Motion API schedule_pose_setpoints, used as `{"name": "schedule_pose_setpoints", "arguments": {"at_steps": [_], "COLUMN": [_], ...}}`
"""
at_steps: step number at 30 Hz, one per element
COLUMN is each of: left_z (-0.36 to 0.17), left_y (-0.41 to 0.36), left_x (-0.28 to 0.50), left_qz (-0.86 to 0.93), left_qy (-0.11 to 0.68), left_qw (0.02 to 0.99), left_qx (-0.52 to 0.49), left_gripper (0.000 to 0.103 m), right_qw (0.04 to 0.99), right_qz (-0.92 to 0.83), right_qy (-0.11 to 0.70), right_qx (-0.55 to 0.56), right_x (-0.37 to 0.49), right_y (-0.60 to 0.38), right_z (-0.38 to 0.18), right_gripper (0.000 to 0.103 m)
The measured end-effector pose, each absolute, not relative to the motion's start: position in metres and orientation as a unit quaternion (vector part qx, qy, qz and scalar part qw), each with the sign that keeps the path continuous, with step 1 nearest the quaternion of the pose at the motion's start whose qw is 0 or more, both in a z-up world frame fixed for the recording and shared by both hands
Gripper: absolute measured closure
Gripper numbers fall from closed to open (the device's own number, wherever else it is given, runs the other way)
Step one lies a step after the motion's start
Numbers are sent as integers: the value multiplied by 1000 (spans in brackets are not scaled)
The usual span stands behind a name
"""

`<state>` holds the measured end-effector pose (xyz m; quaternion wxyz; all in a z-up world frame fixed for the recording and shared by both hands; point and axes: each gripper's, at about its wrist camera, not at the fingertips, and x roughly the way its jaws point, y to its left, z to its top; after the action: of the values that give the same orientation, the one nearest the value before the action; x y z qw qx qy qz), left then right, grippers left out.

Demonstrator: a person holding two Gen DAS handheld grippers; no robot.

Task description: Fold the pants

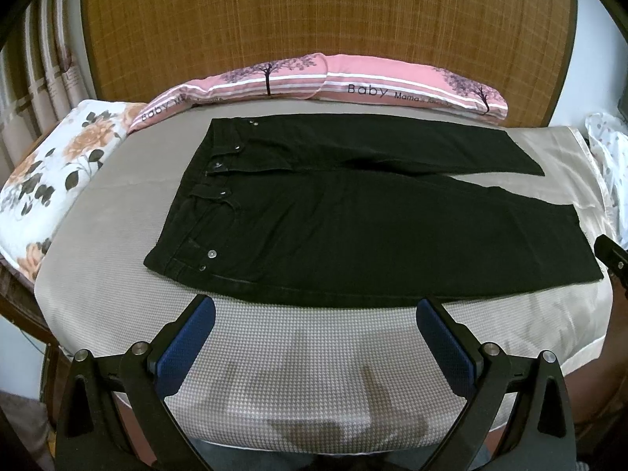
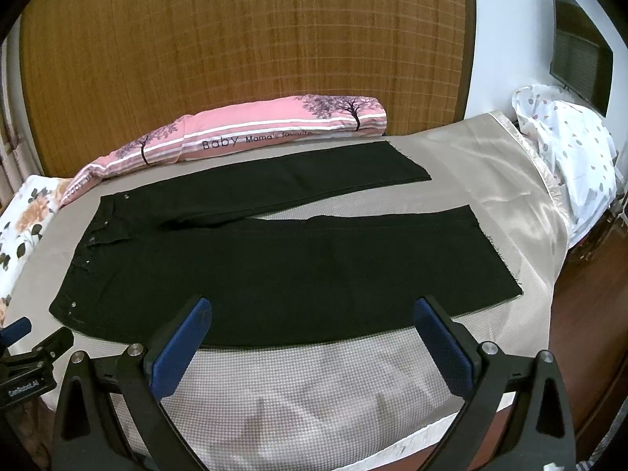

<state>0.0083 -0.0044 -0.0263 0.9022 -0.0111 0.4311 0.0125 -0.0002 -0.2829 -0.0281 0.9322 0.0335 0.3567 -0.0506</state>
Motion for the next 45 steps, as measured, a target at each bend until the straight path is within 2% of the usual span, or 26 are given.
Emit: {"name": "schedule_pose_setpoints", "arguments": {"at_steps": [29, 38, 45], "left_z": [-40, -38, -21], "left_y": [8, 54, 118], "left_x": [23, 58, 122], "left_qz": [12, 45, 32], "left_qy": [450, 443, 439], "left_qw": [893, 895, 893], "left_qx": [-24, -35, -87], "left_gripper": [2, 2, 3], "right_qw": [922, 912, 908], "right_qz": [-53, -30, -8], "right_qy": [384, 409, 419], "right_qx": [18, 7, 22], "right_x": [21, 48, 86], "right_y": [-283, -289, -294], "right_z": [-42, -53, -57], "right_gripper": [1, 1, 1]}}
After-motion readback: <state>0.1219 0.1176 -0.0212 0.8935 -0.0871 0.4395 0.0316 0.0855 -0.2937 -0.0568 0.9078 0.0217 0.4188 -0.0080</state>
